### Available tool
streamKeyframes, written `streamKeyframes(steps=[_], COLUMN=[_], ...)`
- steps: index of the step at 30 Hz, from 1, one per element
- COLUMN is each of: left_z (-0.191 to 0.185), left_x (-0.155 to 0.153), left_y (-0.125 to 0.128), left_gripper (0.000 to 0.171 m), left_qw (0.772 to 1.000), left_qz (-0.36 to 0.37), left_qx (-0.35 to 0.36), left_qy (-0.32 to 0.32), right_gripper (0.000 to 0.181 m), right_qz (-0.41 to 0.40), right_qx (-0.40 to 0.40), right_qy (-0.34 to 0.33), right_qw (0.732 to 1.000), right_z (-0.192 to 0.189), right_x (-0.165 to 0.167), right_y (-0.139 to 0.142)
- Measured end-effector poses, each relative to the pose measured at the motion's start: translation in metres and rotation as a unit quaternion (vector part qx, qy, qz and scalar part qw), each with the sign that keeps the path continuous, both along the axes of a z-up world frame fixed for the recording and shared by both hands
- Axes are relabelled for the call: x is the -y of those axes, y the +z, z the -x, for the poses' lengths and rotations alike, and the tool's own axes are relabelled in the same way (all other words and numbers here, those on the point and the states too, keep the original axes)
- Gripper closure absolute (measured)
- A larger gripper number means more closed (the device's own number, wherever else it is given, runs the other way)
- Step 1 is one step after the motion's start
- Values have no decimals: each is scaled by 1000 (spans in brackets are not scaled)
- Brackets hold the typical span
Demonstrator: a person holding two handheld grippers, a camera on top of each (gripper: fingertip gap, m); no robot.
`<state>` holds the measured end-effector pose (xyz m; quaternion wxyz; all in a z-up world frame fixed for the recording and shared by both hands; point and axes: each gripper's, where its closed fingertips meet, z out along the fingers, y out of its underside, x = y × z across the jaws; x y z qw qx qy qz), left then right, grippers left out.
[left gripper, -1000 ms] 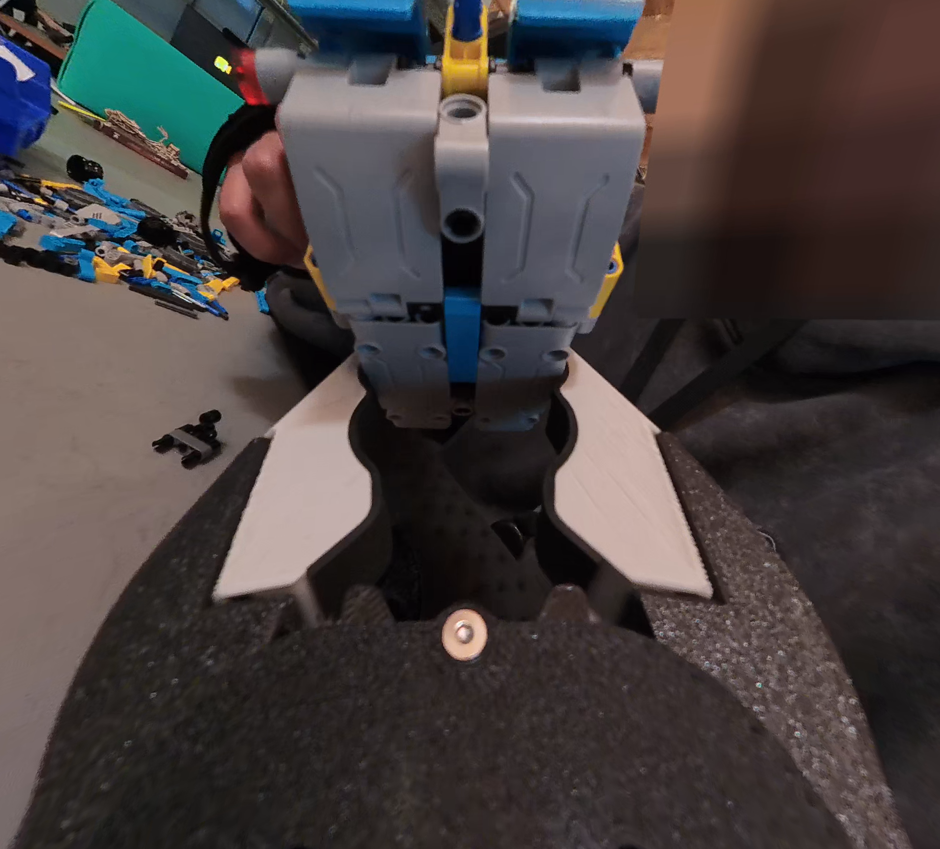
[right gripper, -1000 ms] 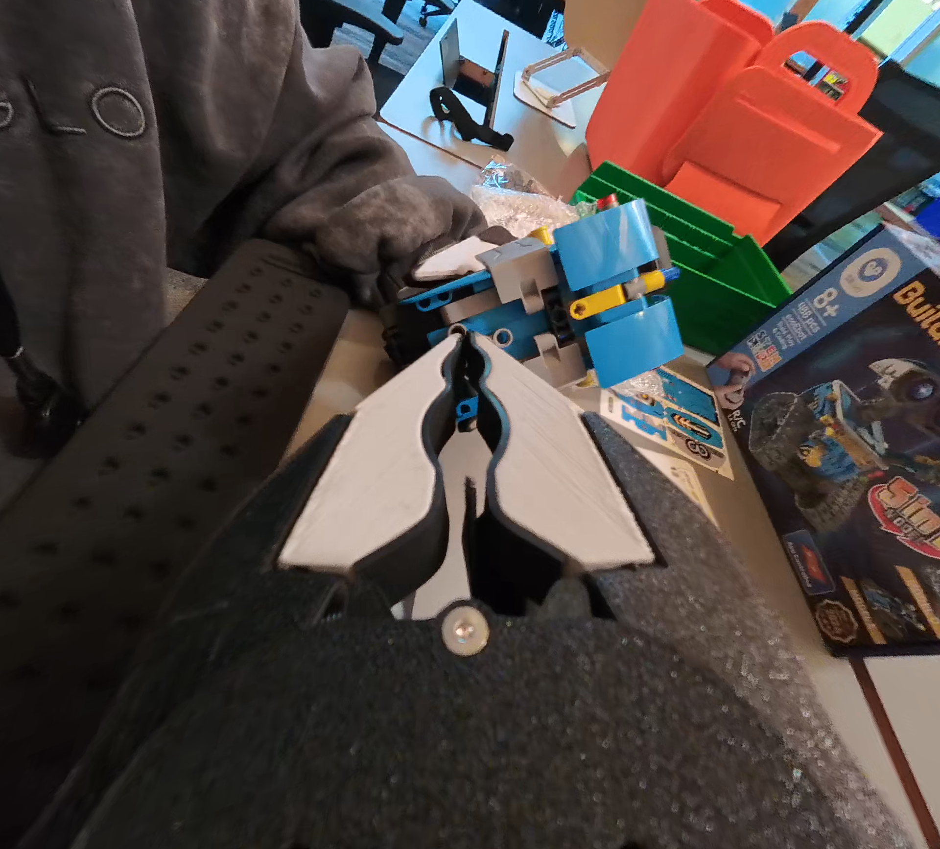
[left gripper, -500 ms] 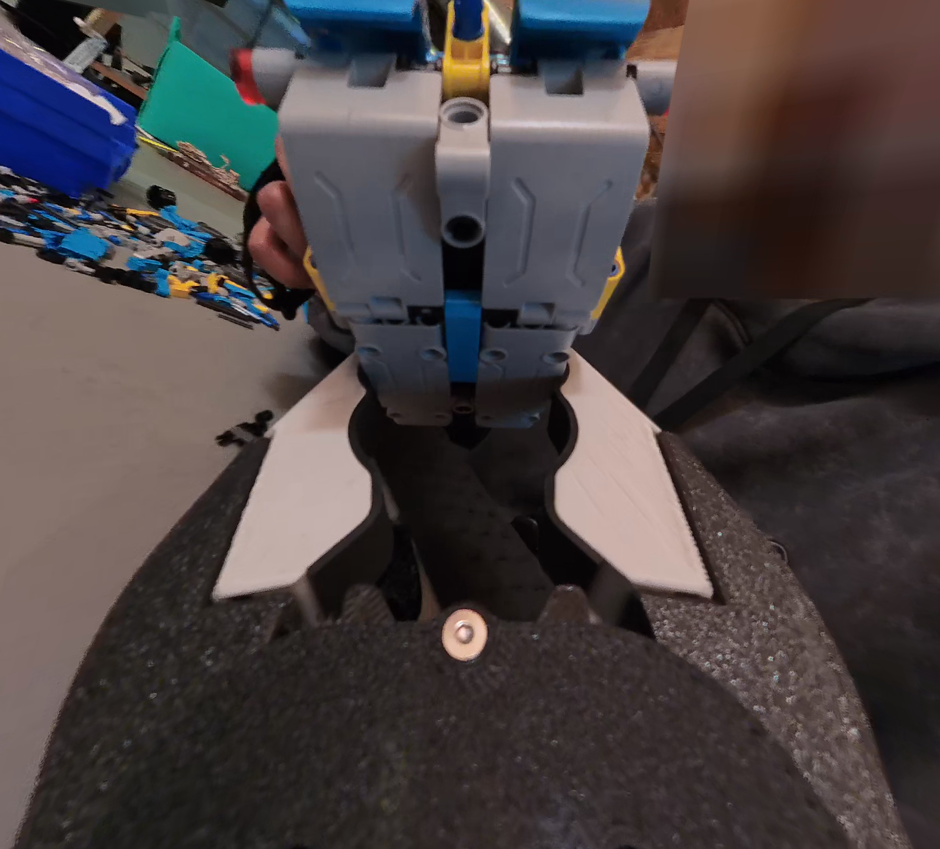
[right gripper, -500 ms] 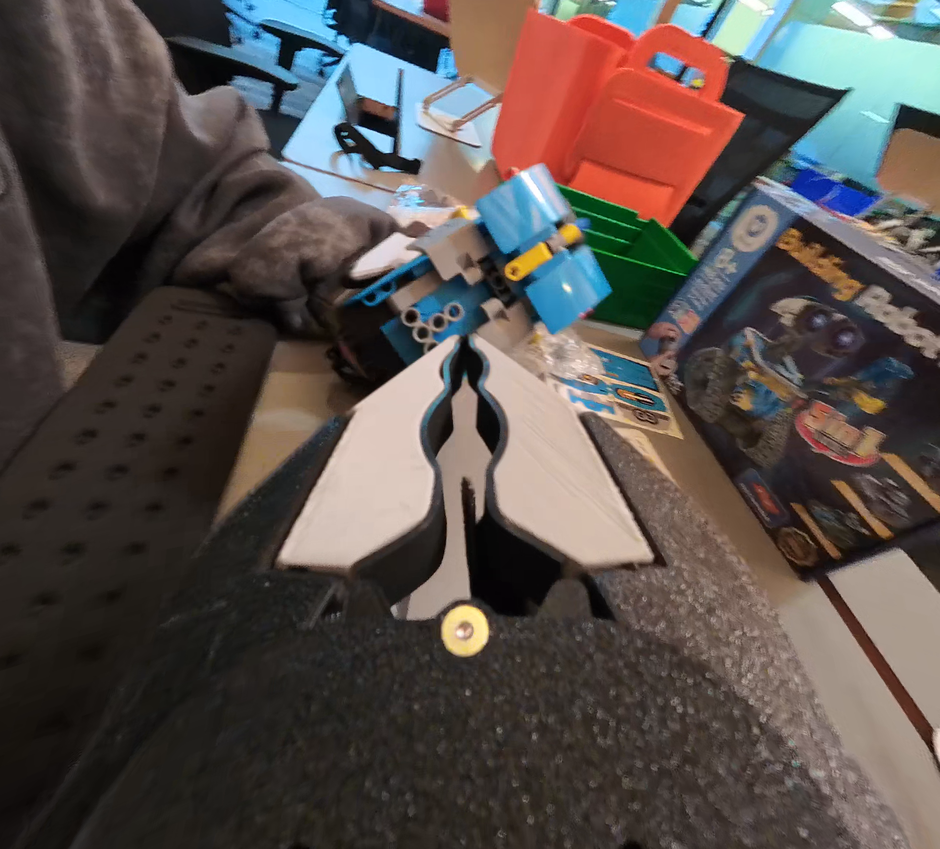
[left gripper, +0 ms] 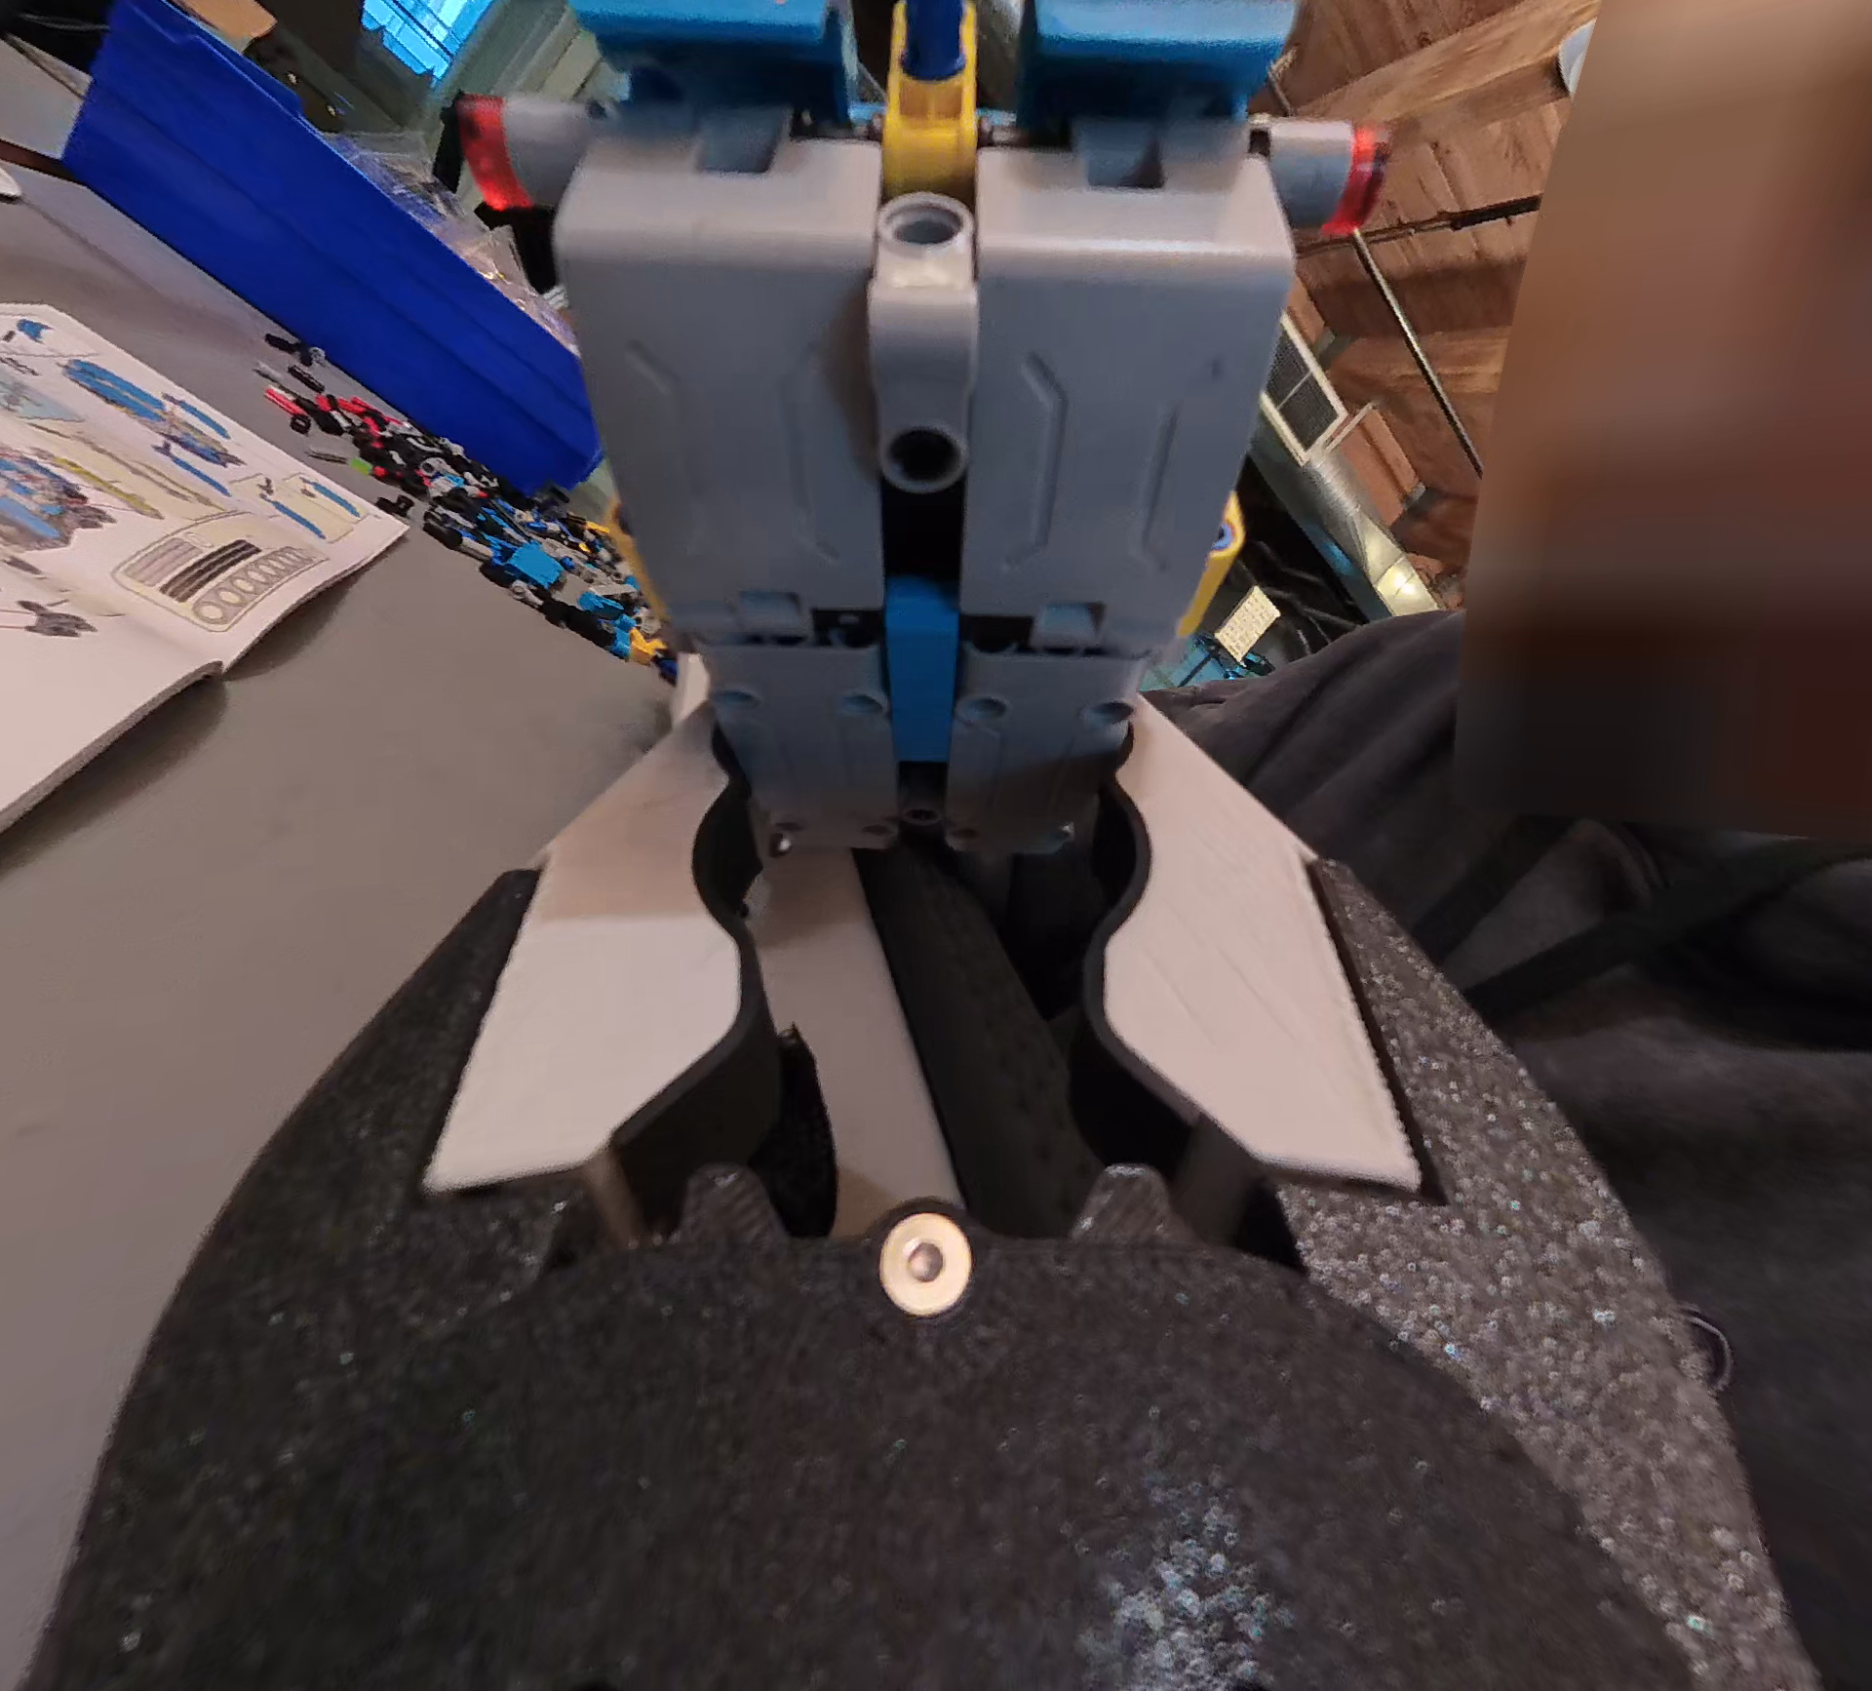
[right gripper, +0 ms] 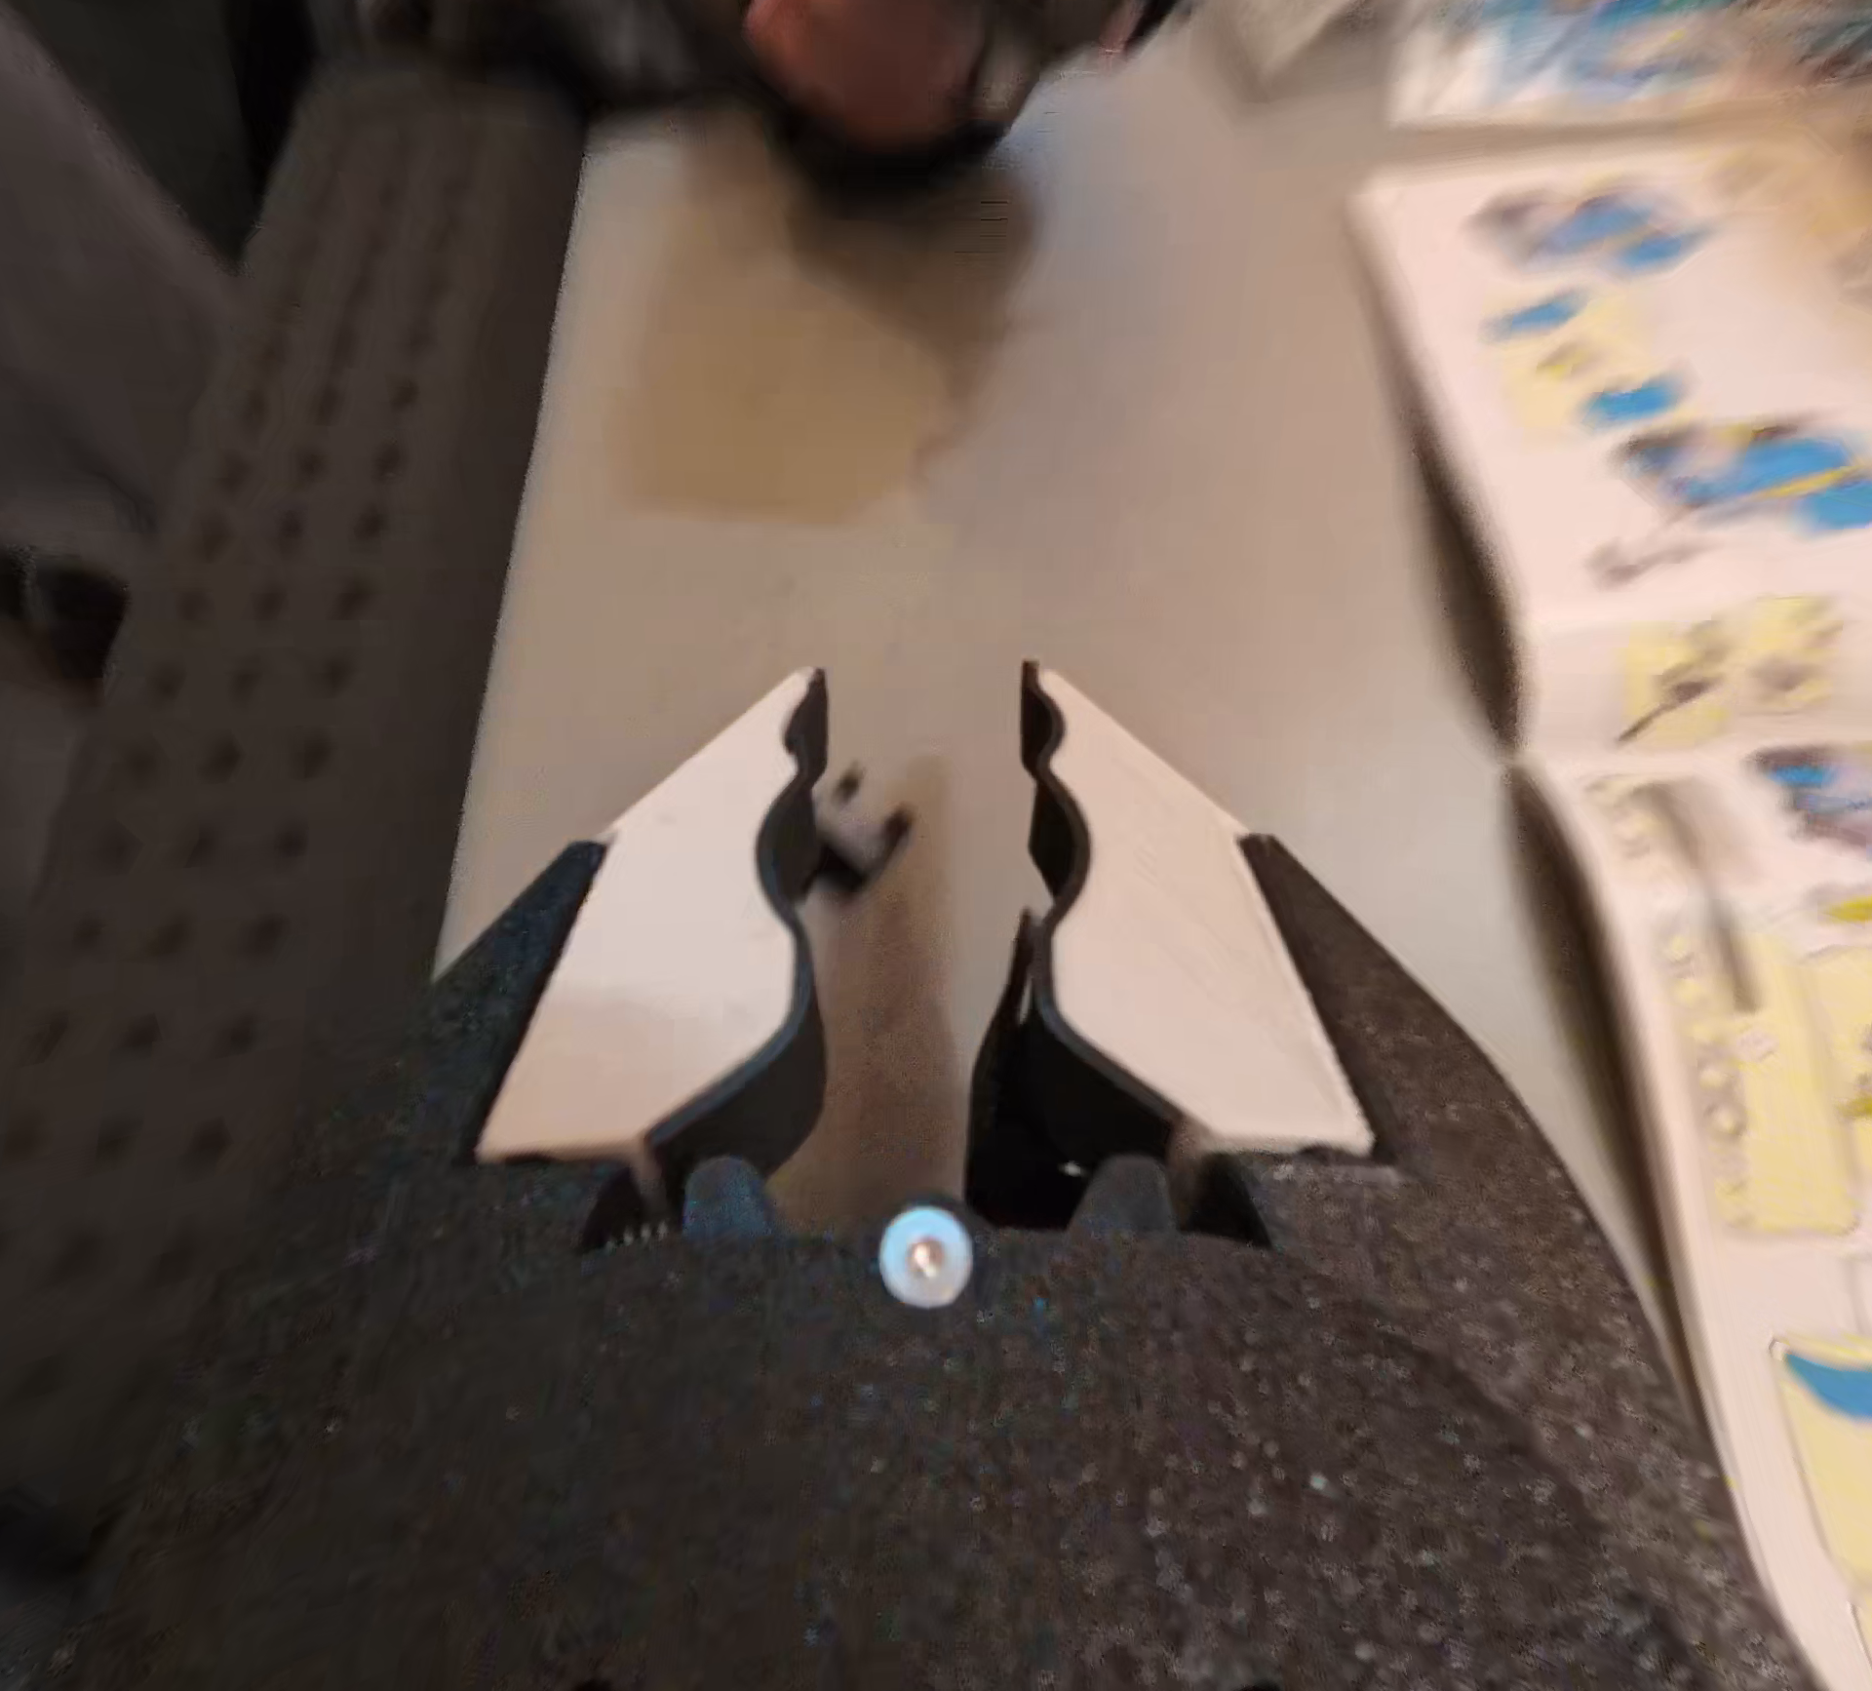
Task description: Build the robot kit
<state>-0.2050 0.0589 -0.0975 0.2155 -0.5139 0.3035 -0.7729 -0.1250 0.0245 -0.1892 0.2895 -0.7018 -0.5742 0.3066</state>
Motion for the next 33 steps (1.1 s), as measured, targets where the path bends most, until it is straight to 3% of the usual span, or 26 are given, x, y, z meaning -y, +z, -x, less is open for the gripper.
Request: streamKeyframes(steps=[3,6,12,18,26,30,33], left_z=[0,-2,-7,-7,-5,-1,1], left_x=[3,9,18,19,25,24,20], left_y=[0,0,-3,-3,-2,0,2], left_gripper=[106,106,106,106,106,106,106], left_qw=[1000,1000,999,999,998,998,999], left_qz=[-4,-16,-28,-28,-35,-48,-47], left_qx=[0,-1,-9,-9,-10,-12,-7], left_qy=[-3,-15,-34,-36,-41,-31,-24], right_gripper=[152,150,151,155,157,163,163], right_qz=[65,117,6,-14,-68,-88,-142], right_qx=[93,55,71,48,56,-27,-47], right_qy=[6,-17,-64,-48,-97,-132,-190], right_qw=[993,991,995,998,991,987,970], right_z=[-34,-39,-35,-18,-22,-9,-20], right_x=[24,48,38,40,26,32,14], right_y=[-21,-15,-32,-25,-21,13,27])
